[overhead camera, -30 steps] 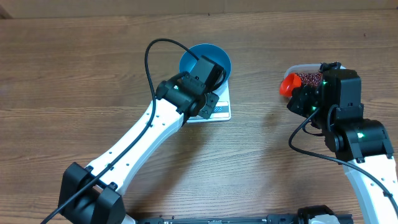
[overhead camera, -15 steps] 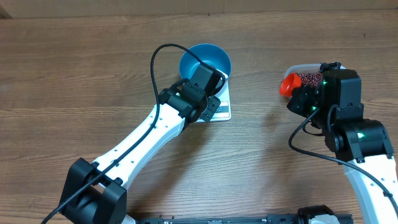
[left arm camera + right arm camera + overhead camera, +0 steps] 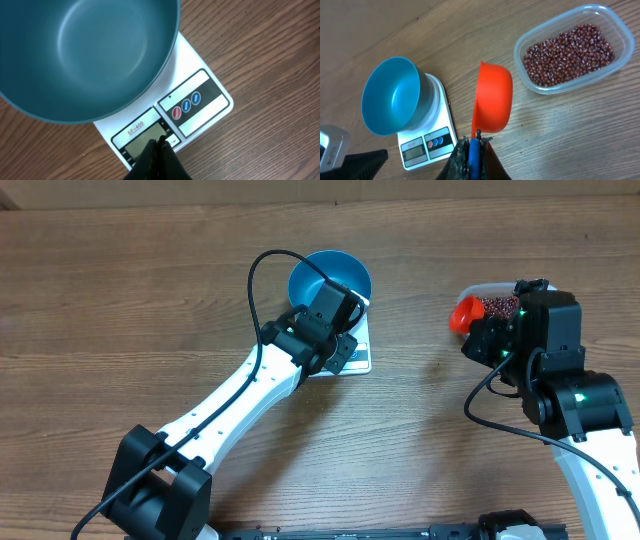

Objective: Scoop item into bowl and weigh 150g on scale

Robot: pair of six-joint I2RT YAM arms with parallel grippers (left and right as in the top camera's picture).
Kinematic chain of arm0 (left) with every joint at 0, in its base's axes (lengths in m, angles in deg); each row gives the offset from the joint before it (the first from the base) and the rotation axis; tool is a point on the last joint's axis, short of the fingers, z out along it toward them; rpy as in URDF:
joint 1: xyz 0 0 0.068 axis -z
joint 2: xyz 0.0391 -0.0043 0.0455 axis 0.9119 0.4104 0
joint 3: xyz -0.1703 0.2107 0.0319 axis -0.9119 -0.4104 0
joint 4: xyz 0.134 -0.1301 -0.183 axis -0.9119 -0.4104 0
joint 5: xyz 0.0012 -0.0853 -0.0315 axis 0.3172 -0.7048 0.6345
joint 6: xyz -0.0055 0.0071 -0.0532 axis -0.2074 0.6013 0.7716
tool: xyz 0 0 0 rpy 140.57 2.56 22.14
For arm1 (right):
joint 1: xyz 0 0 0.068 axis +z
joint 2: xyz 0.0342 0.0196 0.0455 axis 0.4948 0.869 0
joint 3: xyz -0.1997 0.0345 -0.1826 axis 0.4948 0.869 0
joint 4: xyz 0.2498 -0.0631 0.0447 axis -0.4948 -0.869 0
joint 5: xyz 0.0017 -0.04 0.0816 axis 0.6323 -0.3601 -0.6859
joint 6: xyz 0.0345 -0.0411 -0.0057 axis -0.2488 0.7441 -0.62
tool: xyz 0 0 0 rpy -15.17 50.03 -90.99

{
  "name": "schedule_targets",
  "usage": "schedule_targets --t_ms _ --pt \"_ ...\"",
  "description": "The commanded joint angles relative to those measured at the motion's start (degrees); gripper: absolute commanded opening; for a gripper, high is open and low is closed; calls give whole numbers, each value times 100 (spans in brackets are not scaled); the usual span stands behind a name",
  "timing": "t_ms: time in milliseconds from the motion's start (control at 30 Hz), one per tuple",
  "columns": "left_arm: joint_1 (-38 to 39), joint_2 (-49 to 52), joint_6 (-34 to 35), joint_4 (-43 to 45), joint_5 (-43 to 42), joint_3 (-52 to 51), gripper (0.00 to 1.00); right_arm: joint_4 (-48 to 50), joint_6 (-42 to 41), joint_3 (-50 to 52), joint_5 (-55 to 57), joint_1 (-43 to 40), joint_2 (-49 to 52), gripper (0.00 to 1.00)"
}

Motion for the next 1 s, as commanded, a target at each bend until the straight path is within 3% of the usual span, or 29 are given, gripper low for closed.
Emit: schedule_targets --t_ms 0,967 --pt "17 57 -85 72 -157 -52 4 74 2 -181 55 11 -98 4" --pt "15 564 -111 273 -348 -52 4 72 4 -179 55 11 92 4"
